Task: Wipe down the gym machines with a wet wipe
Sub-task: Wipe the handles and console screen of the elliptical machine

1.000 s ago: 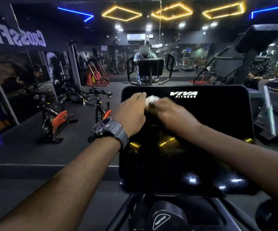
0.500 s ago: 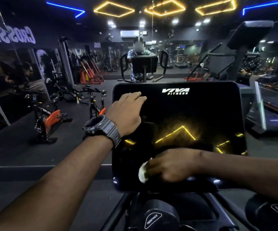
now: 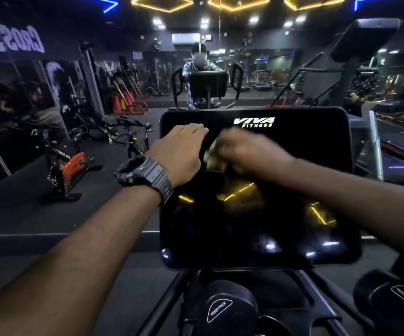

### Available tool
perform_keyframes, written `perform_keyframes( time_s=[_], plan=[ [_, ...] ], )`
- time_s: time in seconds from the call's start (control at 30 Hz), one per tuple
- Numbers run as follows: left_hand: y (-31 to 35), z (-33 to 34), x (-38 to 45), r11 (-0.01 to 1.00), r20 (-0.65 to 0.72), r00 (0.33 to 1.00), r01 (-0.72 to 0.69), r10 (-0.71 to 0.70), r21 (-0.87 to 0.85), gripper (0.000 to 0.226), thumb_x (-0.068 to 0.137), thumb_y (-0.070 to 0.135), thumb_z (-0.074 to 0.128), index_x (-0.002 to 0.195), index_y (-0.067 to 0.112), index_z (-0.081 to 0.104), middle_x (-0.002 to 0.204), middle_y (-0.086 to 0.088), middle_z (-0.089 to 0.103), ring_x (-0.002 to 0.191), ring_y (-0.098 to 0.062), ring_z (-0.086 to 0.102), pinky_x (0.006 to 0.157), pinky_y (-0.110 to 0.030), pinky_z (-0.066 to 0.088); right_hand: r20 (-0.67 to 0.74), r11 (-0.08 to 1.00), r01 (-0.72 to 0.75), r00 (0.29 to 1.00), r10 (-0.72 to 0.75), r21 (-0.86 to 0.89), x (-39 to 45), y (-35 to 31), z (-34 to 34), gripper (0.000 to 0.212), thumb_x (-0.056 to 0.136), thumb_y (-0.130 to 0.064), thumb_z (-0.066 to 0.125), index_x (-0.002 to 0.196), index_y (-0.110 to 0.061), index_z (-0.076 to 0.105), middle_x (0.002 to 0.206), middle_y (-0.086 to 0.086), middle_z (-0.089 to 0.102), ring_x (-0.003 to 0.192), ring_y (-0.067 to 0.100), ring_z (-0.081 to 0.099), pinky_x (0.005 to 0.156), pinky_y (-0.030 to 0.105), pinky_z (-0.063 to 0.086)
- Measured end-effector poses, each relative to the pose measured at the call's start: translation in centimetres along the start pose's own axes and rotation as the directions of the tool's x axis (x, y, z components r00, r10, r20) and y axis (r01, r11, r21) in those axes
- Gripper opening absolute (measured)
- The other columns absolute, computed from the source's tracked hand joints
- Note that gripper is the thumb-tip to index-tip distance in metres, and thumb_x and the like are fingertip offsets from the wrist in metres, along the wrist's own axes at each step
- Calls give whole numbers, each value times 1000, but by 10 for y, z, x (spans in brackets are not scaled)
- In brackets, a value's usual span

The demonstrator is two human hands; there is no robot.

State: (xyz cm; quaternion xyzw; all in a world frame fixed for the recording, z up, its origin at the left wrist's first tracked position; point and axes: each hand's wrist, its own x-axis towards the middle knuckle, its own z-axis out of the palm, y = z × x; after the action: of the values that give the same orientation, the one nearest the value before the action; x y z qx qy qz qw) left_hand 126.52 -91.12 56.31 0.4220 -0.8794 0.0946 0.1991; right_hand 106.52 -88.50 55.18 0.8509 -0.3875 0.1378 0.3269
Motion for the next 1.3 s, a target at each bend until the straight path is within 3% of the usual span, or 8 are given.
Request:
perform_keyframes(
  time_s=[0.1,0.3,0.5,0.67,0.83,1.03,1.2,1.3],
  plan=[
    [0,-1,0,1000,7,1000,4,-4,-8,69,84,3,38,149,22,31,157,7,30,143,-18,28,104,-51,43,-93,915,-400,910,403,50,13,17,-4,24,90,-15,49,104,-10,68,103,12,59,94,32,60,72,37,52],
    [5,-4,-2,1000,22,1000,16,-16,12,68,84,3,40,149,23,31,156,9,29,142,-17,28,99,-52,47,341,833,512,760,-553,210,-45,-83,19,19,89,-23,51,95,-19,69,100,-2,64,91,17,61,48,24,48],
    [5,-3,0,1000,10,1000,4,-4,5,65,86,4,40,147,21,33,155,8,31,141,-19,30,97,-52,48,-163,926,-366,912,377,94,-11,22,1,21,85,-16,61,102,-15,72,100,8,65,93,31,60,75,37,53],
    [10,-1,0,1000,27,1000,-1,1,-8,61,89,7,42,148,19,31,155,4,31,142,-21,28,100,-47,47,405,865,436,764,-501,248,-52,-84,39,16,90,-22,59,103,-17,68,105,-1,60,100,20,55,60,35,57],
    [21,10,-3,995,-70,993,-96,94,-17,58,97,21,39,153,20,23,159,1,26,148,-21,18,116,-47,29,-137,939,-344,930,342,14,-4,13,-1,25,92,-18,50,105,-13,70,102,7,62,92,27,57,66,38,54],
    [21,18,-11,994,31,994,-103,101,46,77,91,12,41,154,34,2,164,4,5,151,-22,1,121,-52,11,303,772,594,710,-635,226,-68,-70,14,16,86,-16,53,78,-9,65,93,10,61,82,29,56,50,35,52],
    [31,19,-10,979,37,984,-175,172,105,84,87,13,44,155,31,-2,164,2,1,151,-24,0,120,-54,10,-132,931,-365,922,365,29,-46,52,-18,23,88,-8,59,107,-15,70,101,6,63,94,27,58,82,37,49],
    [29,24,-12,973,82,984,-171,160,154,83,87,16,44,155,28,-4,164,2,-2,151,-24,-3,120,-53,9,-169,972,-235,957,236,22,-63,14,-2,19,88,-8,61,105,-12,68,101,6,62,89,29,59,74,34,50]
  ],
)
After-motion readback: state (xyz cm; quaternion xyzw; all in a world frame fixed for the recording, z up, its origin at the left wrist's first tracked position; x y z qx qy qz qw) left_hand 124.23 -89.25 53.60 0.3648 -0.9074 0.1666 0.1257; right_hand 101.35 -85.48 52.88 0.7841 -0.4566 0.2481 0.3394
